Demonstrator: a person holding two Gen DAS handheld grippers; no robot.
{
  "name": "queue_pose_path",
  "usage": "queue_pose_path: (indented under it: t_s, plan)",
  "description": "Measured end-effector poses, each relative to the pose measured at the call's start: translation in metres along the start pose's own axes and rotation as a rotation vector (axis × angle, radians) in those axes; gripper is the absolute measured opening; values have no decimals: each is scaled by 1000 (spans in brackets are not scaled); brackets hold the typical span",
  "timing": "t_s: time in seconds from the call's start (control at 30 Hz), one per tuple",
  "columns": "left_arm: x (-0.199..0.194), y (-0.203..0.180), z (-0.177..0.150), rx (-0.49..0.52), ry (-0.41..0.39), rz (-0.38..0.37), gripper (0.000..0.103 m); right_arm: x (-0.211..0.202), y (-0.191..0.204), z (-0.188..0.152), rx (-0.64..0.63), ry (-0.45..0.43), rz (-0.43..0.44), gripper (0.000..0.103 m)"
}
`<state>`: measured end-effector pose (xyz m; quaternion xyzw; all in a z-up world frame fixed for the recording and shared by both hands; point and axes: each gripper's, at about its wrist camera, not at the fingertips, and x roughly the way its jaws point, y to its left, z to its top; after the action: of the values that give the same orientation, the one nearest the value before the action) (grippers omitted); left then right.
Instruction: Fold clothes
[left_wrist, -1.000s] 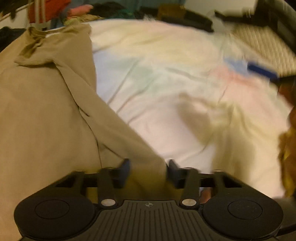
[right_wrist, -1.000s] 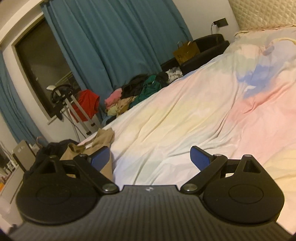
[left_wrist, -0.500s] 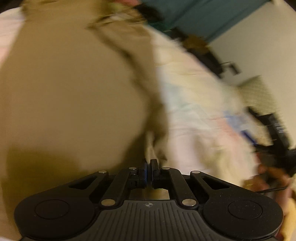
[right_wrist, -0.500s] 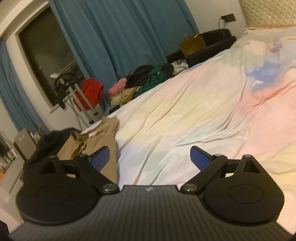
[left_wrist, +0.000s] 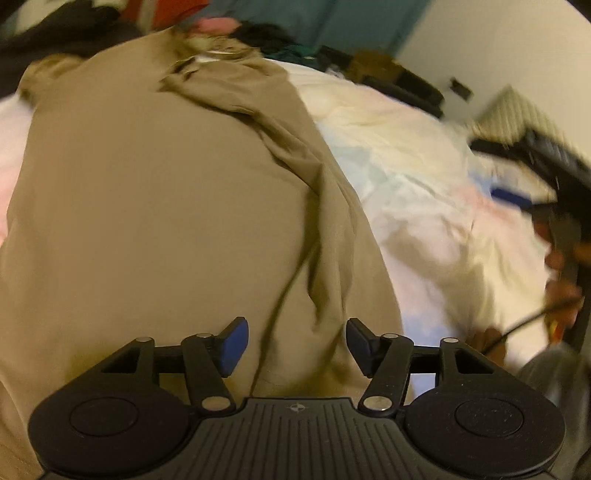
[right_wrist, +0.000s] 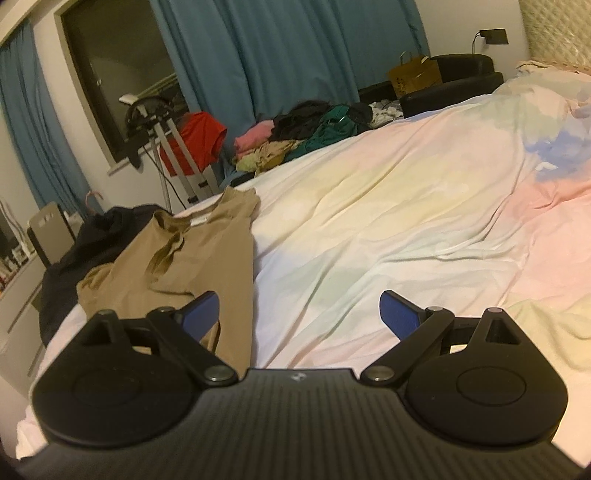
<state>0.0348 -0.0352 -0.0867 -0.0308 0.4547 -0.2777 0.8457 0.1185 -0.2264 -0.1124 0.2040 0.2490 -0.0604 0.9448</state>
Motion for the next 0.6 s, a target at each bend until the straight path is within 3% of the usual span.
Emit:
queue_pose_path:
  t_s: [0.1,0.23,0.43,0.6]
  plan:
    - [-6,-11,-2,63,-24,-9,62,3,5,-3,-8,18,6,95]
    - [-8,-15,-1,50,-53,-5,62,4,13,-9,-28,26,51,95]
    - [5,-1,-3,-61,7,33,47,7,38,-10,-101,4,230,94]
    - [7,7,-5,-109,-7,20,31,57,83,17,-164,83,326,94]
